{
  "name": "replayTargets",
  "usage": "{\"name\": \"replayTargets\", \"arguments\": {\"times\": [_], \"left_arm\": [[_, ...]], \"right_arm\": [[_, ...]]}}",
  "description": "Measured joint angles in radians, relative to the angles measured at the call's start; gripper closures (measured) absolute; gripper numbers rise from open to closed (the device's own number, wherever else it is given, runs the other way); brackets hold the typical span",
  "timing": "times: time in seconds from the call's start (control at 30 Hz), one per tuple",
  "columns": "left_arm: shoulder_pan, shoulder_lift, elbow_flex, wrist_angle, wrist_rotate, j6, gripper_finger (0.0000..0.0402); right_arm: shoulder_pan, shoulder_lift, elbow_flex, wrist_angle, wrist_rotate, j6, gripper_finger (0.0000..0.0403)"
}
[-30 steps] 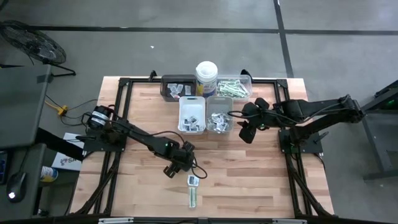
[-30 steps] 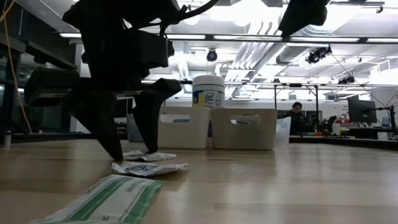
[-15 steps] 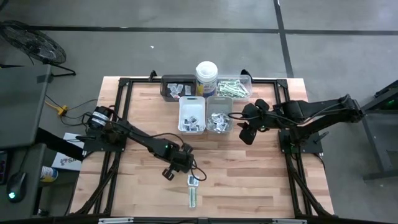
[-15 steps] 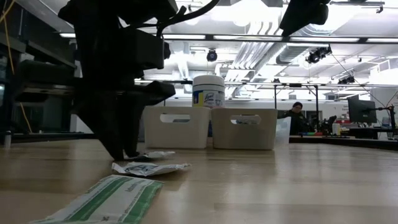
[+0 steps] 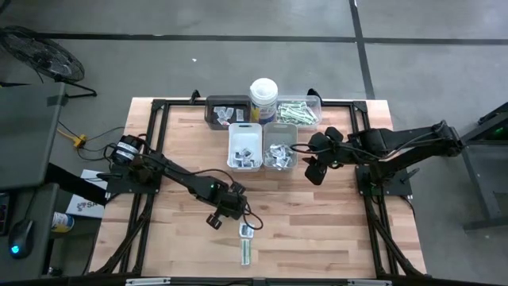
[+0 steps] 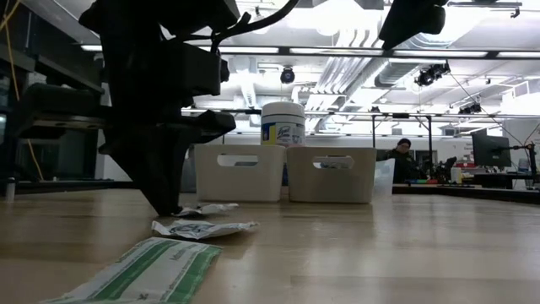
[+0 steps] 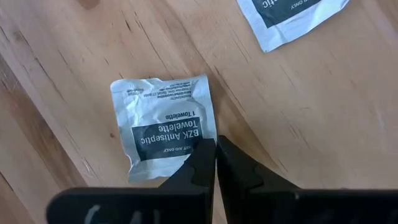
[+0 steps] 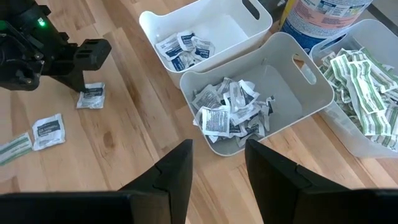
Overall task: Pick & Place First Aid Supplies
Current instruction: Put the wipe into the gray bin
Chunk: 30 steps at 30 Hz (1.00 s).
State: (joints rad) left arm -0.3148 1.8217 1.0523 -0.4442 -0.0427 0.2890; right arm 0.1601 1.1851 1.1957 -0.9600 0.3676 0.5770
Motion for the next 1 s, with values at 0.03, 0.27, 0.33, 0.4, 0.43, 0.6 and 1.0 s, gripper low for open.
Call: {"name": "replayTargets", "arguments": {"times": [0.03, 0.27, 0.33, 0.4, 0.43, 0.6, 1.0], "left_arm": [[0.0, 0.0, 0.001, 0.0, 0.001, 0.001, 0.0393], [0.004, -0.028, 0.074, -0.075, -0.047, 0.07, 0.037], [0.001, -0.036, 0.105, -0.091, -0.07, 0.098, 0.035], [0.001, -0.031, 0.128, -0.099, -0.092, 0.126, 0.0325], [0.001, -0.031, 0.137, -0.117, -0.102, 0.138, 0.0311], [0.003, -0.025, 0.146, -0.102, -0.12, 0.198, 0.0245], [0.06, 0.047, 0.146, 0.018, -0.1, 0.224, 0.0195]], "right_arm": [[0.0, 0.0, 0.0, 0.0, 0.0, 0.0, 0.0263], [0.0, 0.0, 0.0, 0.005, -0.004, 0.01, 0.0263], [0.0, 0.0, 0.0, 0.009, -0.004, 0.009, 0.0263], [0.0, 0.0, -0.001, 0.013, -0.004, 0.009, 0.0263], [0.0, 0.0, -0.001, 0.016, -0.003, 0.009, 0.0263], [0.0, 0.0, -0.001, 0.016, -0.004, 0.009, 0.0263], [0.0, 0.0, -0.001, 0.019, -0.003, 0.009, 0.0263]]}}
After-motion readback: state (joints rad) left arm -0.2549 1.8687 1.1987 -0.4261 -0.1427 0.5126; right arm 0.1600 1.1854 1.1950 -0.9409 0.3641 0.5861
